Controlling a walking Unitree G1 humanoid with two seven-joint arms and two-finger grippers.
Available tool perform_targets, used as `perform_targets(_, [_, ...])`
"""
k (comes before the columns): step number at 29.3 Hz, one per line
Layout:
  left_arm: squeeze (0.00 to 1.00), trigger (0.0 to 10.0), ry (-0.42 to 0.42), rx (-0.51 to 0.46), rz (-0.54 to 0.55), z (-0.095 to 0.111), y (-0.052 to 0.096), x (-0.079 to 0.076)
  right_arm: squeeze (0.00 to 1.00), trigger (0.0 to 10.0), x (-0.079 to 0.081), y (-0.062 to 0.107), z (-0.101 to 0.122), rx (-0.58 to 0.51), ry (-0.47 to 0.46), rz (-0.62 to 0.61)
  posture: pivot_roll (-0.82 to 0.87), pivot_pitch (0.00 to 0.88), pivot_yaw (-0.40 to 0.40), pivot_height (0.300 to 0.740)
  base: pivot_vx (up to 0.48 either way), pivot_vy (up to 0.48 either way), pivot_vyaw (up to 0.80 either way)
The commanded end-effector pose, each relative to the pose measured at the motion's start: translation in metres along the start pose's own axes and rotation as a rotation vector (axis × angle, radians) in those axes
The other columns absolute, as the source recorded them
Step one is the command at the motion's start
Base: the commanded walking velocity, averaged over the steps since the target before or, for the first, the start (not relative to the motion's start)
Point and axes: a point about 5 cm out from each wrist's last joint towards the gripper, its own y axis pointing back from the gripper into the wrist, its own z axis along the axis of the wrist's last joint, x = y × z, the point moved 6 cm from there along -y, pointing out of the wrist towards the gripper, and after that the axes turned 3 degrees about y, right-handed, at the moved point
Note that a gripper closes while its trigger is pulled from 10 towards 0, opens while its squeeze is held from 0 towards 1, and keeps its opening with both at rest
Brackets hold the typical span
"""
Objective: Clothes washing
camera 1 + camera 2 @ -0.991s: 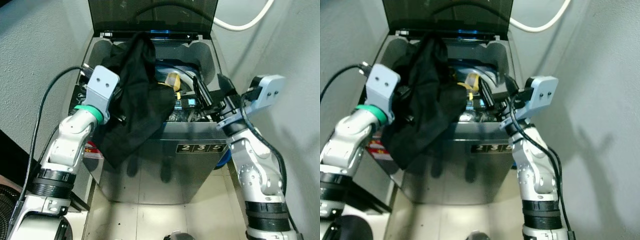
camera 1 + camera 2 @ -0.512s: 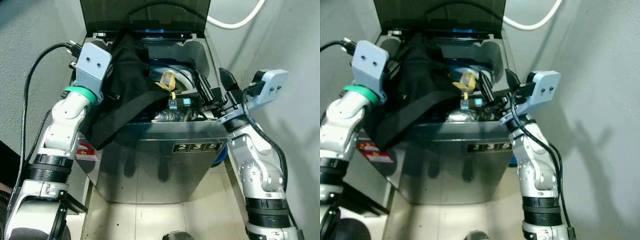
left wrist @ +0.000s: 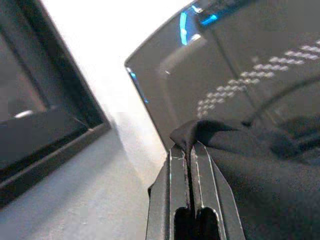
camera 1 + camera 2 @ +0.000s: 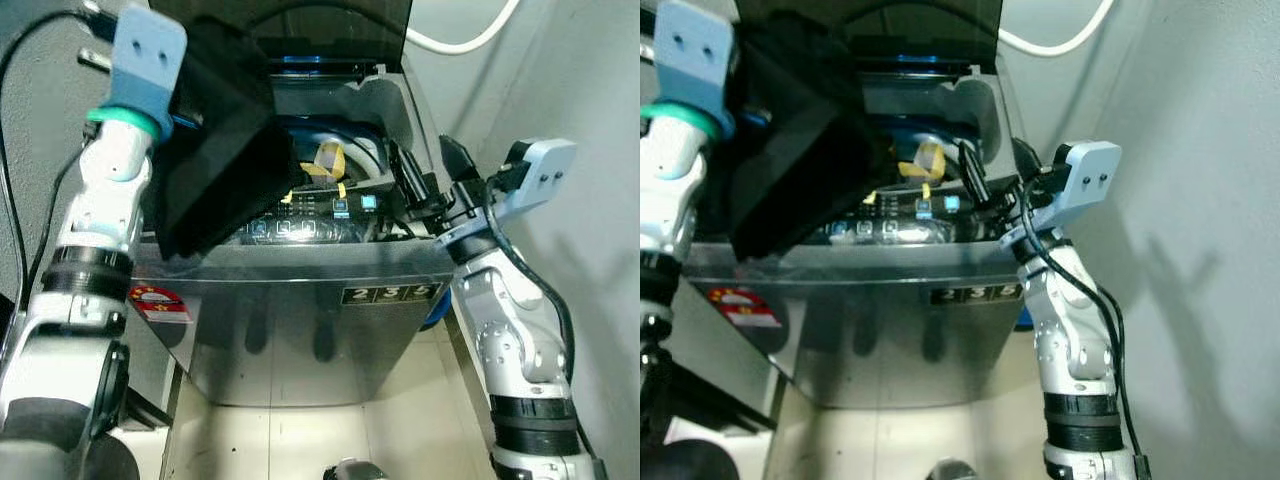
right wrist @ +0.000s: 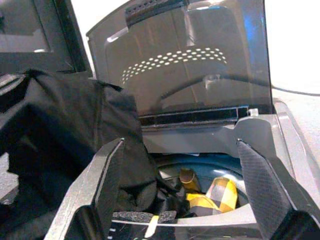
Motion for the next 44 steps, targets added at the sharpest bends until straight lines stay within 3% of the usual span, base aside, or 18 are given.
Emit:
perform_targets(1, [0.0,0.0,-0.054,-0.013,0.084,0.005,-0.008,0.017,0.0,10.0,-0.001,0.0,0.0,-0.001,0.006,-0.009,-0.13,0.0,0.049,0.74,0.0,0.0,0.0])
perform_targets(4, [0.0,0.0,-0.105,-0.045,0.134,0.018,-0.017,0.031,0.0,10.0,-0.003,0.0,0.001,-0.004,0.009,-0.011,-0.12,0.0,0.054,0.74,0.0,0.0,0.0])
perform_targets(13, [0.0,0.0,-0.181,-0.149,0.123,0.044,-0.027,0.033,0.0,10.0,-0.002,-0.001,0.003,-0.014,0.008,-0.011,-0.11,0.0,0.056,0.74,0.0,0.0,0.0])
perform_targets(23, [0.0,0.0,-0.27,-0.24,0.191,0.066,-0.031,0.044,0.0,10.0,-0.002,-0.003,0.005,-0.02,0.007,-0.013,-0.12,0.0,0.045,0.74,0.0,0.0,0.0])
perform_targets(24, [0.0,0.0,-0.195,-0.17,0.197,0.053,-0.033,0.049,0.0,10.0,-0.002,-0.003,0.005,-0.019,0.007,-0.012,-0.12,0.0,0.043,0.74,0.0,0.0,0.0])
perform_targets(25, [0.0,0.0,-0.195,-0.17,0.197,0.053,-0.033,0.049,0.0,10.0,-0.002,-0.003,0.005,-0.019,0.007,-0.012,-0.12,0.0,0.043,0.74,0.0,0.0,0.0])
perform_targets(26, [0.0,0.0,-0.102,-0.095,0.189,0.039,-0.034,0.051,0.0,10.0,-0.002,-0.003,0.005,-0.019,0.007,-0.011,-0.12,0.0,0.045,0.74,0.0,0.0,0.0])
perform_targets(27, [0.0,0.0,-0.102,-0.095,0.189,0.039,-0.034,0.051,0.0,10.0,-0.002,-0.003,0.005,-0.019,0.007,-0.011,-0.12,0.0,0.045,0.74,0.0,0.0,0.0])
perform_targets(28, [0.0,0.0,0.056,0.071,0.122,0.007,-0.034,0.041,0.0,10.0,-0.002,-0.003,0.005,-0.02,0.006,-0.011,-0.11,0.0,0.045,0.74,0.0,0.0,0.0])
perform_targets(29, [0.0,0.0,0.056,0.071,0.122,0.007,-0.034,0.041,0.0,10.0,-0.002,-0.003,0.005,-0.02,0.006,-0.011,-0.11,0.0,0.045,0.74,0.0,0.0,0.0])
perform_targets(30, [0.0,0.0,0.203,0.228,0.054,-0.022,-0.029,0.026,0.0,10.0,-0.001,-0.003,0.005,-0.02,0.005,-0.01,-0.1,0.0,0.047,0.74,0.0,0.0,0.0])
perform_targets(31, [0.0,0.0,0.293,0.32,0.006,-0.038,-0.024,0.014,0.0,10.0,-0.001,-0.004,0.005,-0.02,0.005,-0.01,-0.1,0.0,0.047,0.74,0.0,0.0,0.0])
perform_targets(32, [0.0,10.0,0.282,0.33,-0.058,-0.041,-0.021,0.002,0.0,10.0,0.0,-0.004,0.005,-0.02,0.003,-0.009,-0.09,0.0,0.057,0.74,0.0,0.0,0.0])
perform_targets(33, [0.0,10.0,0.201,0.301,-0.077,-0.039,-0.021,0.0,0.0,10.0,0.001,-0.004,0.005,-0.023,0.002,-0.009,-0.09,0.0,0.06,0.74,0.0,0.0,0.0])
perform_targets(35, [0.0,10.0,0.042,0.151,-0.094,-0.018,-0.024,0.0,0.0,10.0,0.001,-0.004,0.007,-0.032,0.001,-0.012,-0.06,0.0,0.06,0.74,0.0,0.0,0.0])
perform_targets(38, [0.0,10.0,0.019,0.089,-0.099,-0.008,-0.024,-0.001,0.0,10.0,0.001,-0.004,0.008,-0.034,0.0,-0.014,-0.06,0.0,0.06,0.74,0.0,0.0,0.0])
perform_targets(41, [0.0,10.0,-0.05,-0.097,-0.123,0.022,-0.018,-0.009,0.0,10.0,0.001,-0.004,0.009,-0.035,-0.003,-0.01,-0.04,0.0,0.051,0.74,0.0,0.0,0.0])
perform_targets(44, [0.0,10.0,-0.053,-0.123,-0.15,0.026,-0.013,-0.014,0.0,10.0,0.002,-0.005,0.009,-0.034,-0.003,-0.006,-0.03,0.0,0.048,0.74,0.0,0.0,0.0])
